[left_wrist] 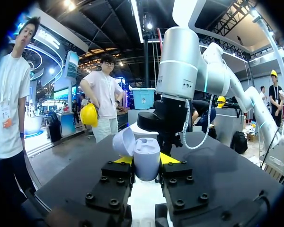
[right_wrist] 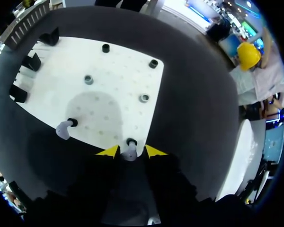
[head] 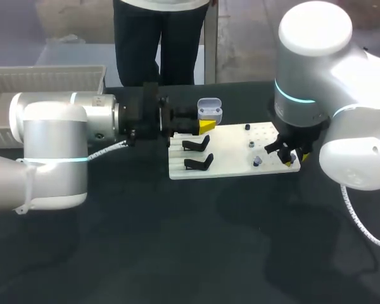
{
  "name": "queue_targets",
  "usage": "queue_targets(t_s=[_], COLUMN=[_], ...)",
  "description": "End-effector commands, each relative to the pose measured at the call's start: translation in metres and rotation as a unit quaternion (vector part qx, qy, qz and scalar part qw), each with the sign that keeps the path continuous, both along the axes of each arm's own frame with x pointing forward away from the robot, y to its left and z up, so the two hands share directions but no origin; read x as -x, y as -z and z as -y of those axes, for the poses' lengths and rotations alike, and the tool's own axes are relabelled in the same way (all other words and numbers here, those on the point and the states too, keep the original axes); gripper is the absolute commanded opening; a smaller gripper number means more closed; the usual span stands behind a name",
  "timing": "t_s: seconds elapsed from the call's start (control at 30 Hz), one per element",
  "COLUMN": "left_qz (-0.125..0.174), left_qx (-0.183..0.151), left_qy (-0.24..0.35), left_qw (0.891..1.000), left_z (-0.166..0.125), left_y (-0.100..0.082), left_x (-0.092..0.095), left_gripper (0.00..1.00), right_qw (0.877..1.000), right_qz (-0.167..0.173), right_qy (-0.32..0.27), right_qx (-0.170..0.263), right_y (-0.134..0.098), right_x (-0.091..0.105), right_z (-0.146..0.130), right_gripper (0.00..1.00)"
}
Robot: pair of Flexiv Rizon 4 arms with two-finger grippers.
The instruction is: Pick up each earbud case from the left stands, insert the matching earbuds, close the lid, and place the case in the box.
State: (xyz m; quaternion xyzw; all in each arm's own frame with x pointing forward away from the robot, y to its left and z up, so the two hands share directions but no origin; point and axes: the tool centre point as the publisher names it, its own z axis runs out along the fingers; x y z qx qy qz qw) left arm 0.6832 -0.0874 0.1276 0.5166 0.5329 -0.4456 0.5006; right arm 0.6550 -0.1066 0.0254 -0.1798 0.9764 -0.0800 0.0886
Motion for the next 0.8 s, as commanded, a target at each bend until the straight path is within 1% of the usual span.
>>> queue_targets(t_s=[0.03, 0.07, 0.13, 0.2, 0.27, 0.4, 0.5, 0.63, 0.7, 0.8], left_qz=[0.003, 0.003, 0.003, 0.003, 0.003, 0.003, 0.003, 0.003, 0.003, 0.003], left_qx=[0.002, 0.002, 0.002, 0.002, 0.002, 0.002, 0.002, 0.002, 0.002, 0.002], left_qy=[-0.004, -0.004, -0.004, -0.004, -0.004, -0.004, -0.004, -0.004, -0.004, -0.004], left_qw=[1.0, 1.0, 1.0, 1.0, 1.0, 1.0, 1.0, 1.0, 1.0, 1.0], left_z=[0.0, 0.0, 0.0, 0.0, 0.0, 0.0, 0.0, 0.0, 0.0, 0.0], left_y=[0.001, 0.001, 0.001, 0.001, 0.001, 0.001, 0.001, 0.001, 0.001, 0.001], left_x=[0.002, 0.002, 0.002, 0.002, 0.002, 0.002, 0.002, 0.002, 0.002, 0.002], left_gripper=[0.0, 0.0, 0.0, 0.0, 0.0, 0.0, 0.0, 0.0, 0.0, 0.0], right_qw=[1.0, 1.0, 1.0, 1.0, 1.0, 1.0, 1.0, 1.0, 1.0, 1.0], right_qz=[-0.002, -0.003, -0.004, -0.004, -0.004, -0.005, 0.0, 0.0, -0.002, -0.005], right_qy=[0.0, 0.0, -0.001, -0.002, -0.003, -0.006, -0.002, -0.005, -0.009, -0.014], right_qx=[-0.002, -0.002, -0.003, -0.003, -0.002, 0.003, 0.004, 0.006, 0.008, 0.012], right_y=[0.002, 0.003, 0.004, 0.004, 0.004, 0.001, -0.009, -0.033, -0.05, -0.067], right_x=[-0.001, -0.002, -0.002, -0.003, -0.004, -0.004, -0.002, 0.004, 0.01, 0.015], right_z=[0.001, 0.001, 0.001, 0.001, 0.001, 0.0, 0.003, 0.001, -0.003, -0.01], right_gripper=[0.27, 0.21, 0.21, 0.19, 0.0, 0.0, 0.0, 0.0, 0.0, 0.0])
